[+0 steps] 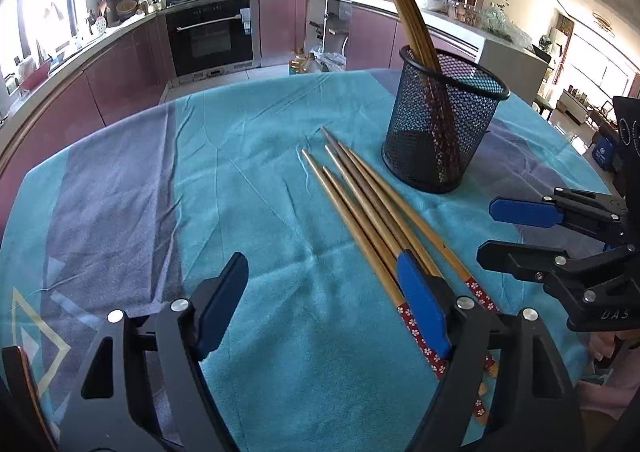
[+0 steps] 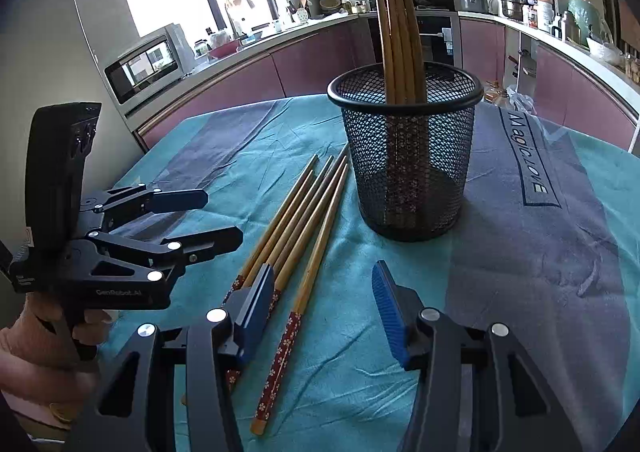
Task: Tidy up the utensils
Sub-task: 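Grasp another chopstick with the left tool while the right tool grasps one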
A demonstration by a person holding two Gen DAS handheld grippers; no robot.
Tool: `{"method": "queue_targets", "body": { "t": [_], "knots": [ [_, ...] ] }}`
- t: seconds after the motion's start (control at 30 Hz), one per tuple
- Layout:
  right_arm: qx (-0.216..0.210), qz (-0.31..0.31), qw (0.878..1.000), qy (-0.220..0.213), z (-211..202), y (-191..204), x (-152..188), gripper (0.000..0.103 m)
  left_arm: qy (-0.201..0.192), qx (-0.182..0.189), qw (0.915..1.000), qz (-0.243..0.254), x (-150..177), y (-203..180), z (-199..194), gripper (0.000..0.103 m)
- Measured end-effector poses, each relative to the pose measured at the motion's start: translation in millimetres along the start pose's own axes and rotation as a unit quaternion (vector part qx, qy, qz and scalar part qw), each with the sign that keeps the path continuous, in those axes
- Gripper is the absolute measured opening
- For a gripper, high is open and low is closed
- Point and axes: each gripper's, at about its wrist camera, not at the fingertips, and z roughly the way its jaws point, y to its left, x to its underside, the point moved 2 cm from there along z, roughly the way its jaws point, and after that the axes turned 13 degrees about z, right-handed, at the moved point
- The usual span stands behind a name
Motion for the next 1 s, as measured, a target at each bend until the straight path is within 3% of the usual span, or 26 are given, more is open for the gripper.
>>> {"method": "queue_targets", "body": {
  "t": [0.23, 0.7, 0.87, 1.0],
  "knots": [
    [0.002, 0.003, 1.000, 0.002, 1.8, 2.8, 8.7, 0.049, 0.023, 0.009, 0.9997, -0.009, 3.2, -1.5, 13.5, 0.072],
    [0.008, -0.005, 1.000, 0.006, 6.3, 5.9, 10.6, 0.049, 0.028, 0.013, 0.9995, -0.011, -2.3, -1.7, 21.4, 0.067],
    [0.013, -0.009, 1.000, 0.007, 7.9, 6.8, 9.8, 0.048, 0.027, 0.013, 0.9994, -0.016, -1.2, 0.3, 21.3, 0.059],
    [0.021, -0.013, 1.000, 0.010, 12.8, 9.4, 7.1, 0.041, 0.027, 0.018, 0.9992, -0.024, 0.0, 4.5, 19.9, 0.049]
  ]
}}
